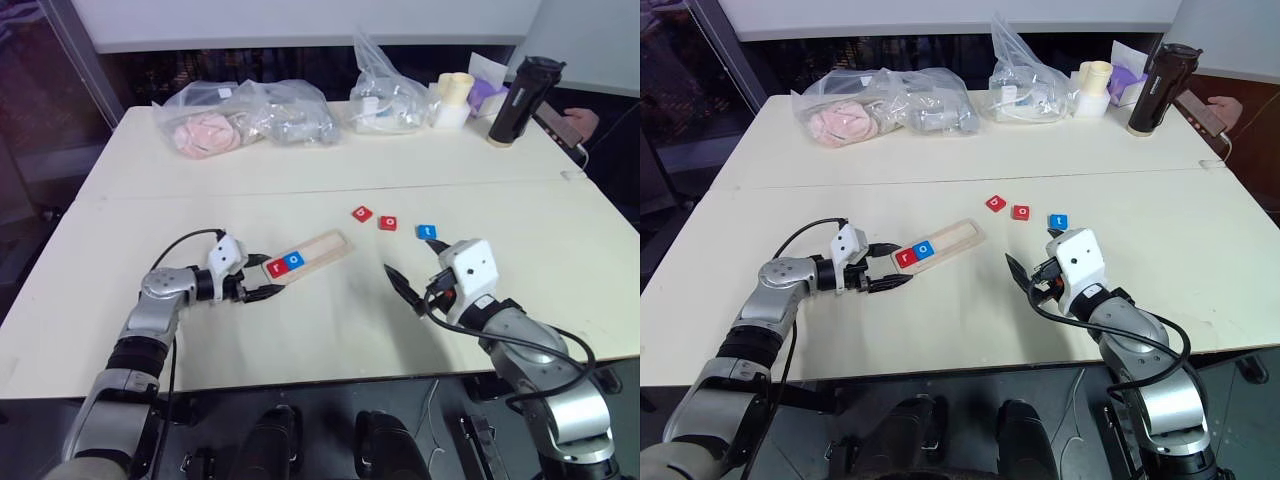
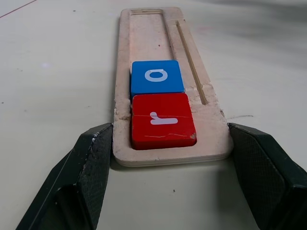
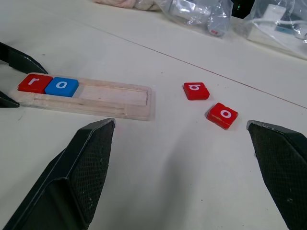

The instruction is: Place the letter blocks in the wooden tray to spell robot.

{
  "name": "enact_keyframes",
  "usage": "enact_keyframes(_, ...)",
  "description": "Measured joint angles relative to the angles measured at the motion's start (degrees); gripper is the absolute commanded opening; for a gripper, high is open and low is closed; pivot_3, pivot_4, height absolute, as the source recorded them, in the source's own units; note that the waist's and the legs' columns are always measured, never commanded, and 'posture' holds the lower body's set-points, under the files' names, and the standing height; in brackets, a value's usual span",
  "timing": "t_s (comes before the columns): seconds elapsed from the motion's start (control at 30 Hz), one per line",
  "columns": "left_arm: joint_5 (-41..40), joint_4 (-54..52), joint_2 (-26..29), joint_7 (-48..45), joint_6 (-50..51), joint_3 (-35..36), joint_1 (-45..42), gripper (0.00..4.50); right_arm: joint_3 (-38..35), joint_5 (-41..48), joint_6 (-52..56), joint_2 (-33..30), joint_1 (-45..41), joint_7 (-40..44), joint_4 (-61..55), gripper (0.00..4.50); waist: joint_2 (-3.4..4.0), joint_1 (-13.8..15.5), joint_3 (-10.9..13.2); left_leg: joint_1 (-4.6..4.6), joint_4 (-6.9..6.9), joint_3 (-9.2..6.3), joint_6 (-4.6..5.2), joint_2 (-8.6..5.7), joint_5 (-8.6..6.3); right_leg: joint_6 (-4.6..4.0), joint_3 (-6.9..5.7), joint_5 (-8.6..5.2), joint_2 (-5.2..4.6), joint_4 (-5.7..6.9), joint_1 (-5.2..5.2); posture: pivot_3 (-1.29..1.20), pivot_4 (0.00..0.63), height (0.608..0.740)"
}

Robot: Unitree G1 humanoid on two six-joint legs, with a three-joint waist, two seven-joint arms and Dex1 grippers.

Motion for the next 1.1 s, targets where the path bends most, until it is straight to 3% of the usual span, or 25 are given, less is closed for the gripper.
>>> enact_keyframes(0.4, -0.42, -3.35, -4.50, -12.15, 1.38, -8.60, -2.71, 3.15, -2.33, -0.03, -0.35, -1.58, -0.50, 0.98, 1.01, 4.50, -0.02, -0.10, 0.02, -0.08, -0.03, 0.01, 0.13, -0.02, 0.02, 0.00, -0.01, -0.01, -0.02, -0.07, -0.05, 0.00, 0.150, 0.738)
enact_keyframes(1.03, 2.41, -3.22, -6.18, -12.21, -3.37, -11.36, -3.10, 3.15, -2.32, -0.08, -0.35, -1.57, -0.08, 0.75, 1.03, 4.50, -0.03, 0.00, 0.02, -0.07, -0.02, 0.00, 0.17, -0.02, 0.02, 0.01, -0.02, -0.02, -0.02, -0.07, -0.04, 0.00, 0.150, 0.738)
enact_keyframes(1.1, 2.44, -3.22, -6.18, -12.05, -3.61, -11.35, -2.97, 4.22, -2.29, -0.08, -0.35, -1.56, -0.14, 0.76, 1.03, 4.50, -0.02, -0.01, 0.02, -0.07, -0.02, 0.00, 0.16, -0.02, 0.02, 0.01, -0.02, -0.02, -0.02, -0.07, -0.04, 0.00, 0.150, 0.738)
